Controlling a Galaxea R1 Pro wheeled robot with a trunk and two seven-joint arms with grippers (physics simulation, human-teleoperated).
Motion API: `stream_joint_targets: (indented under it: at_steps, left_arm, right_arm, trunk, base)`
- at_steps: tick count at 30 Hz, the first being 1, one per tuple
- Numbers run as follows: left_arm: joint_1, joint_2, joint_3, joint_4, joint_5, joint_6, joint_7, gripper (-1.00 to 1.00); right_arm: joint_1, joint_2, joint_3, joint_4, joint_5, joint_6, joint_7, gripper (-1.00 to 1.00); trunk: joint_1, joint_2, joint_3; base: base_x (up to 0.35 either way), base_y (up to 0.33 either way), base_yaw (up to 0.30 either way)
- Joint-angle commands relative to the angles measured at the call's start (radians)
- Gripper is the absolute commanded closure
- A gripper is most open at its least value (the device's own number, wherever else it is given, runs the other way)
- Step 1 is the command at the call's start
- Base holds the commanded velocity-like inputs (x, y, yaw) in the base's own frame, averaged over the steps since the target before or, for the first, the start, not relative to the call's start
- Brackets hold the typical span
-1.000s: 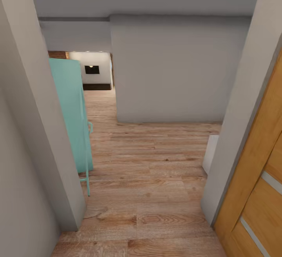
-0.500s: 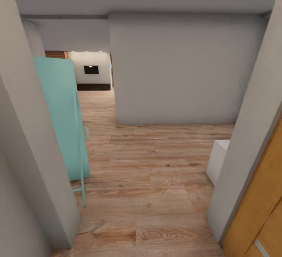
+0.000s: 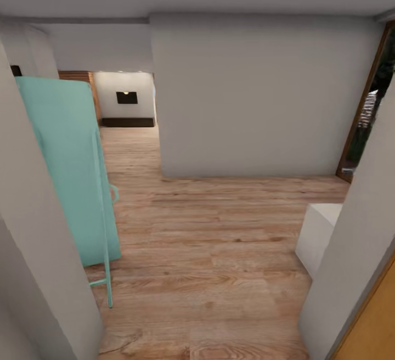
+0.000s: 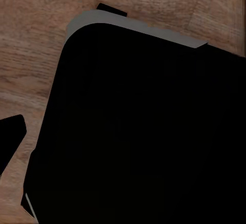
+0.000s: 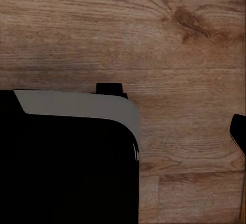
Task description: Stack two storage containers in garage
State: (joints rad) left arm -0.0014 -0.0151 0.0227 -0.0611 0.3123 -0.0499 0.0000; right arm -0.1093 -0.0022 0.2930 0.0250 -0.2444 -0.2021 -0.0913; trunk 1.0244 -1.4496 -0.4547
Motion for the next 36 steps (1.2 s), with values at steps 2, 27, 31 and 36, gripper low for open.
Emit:
stream_joint_targets:
  at_steps: [2,27,31,36]
  left_arm:
    - [0.0,0.0,0.001,0.0,0.004,-0.002,0.0,-1.0]
    - [0.0,0.001,0.001,0.0,0.004,-0.002,0.0,-1.0]
    - [0.0,0.001,0.002,0.0,0.004,-0.002,0.0,-1.0]
    - [0.0,0.001,0.002,0.0,0.004,-0.003,0.0,-1.0]
  right_arm:
    - [-0.001,0.001,0.008,0.003,-0.009,-0.006,-0.001,-1.0]
    - [-0.001,0.004,0.022,0.003,0.003,-0.007,-0.002,-1.0]
    - [-0.001,0.004,0.022,0.003,0.004,-0.008,-0.004,-1.0]
    - [-0.001,0.004,0.021,0.003,0.003,-0.008,-0.005,-1.0]
  trunk:
    - [0.001,0.0,-0.001]
    - [0.001,0.0,-0.001]
    - [0.001,0.0,-0.001]
    - [0.001,0.0,-0.001]
  base:
    - [0.323,0.0,0.0]
    - [0.323,0.0,0.0]
    - [0.323,0.0,0.0]
    - [0.323,0.0,0.0]
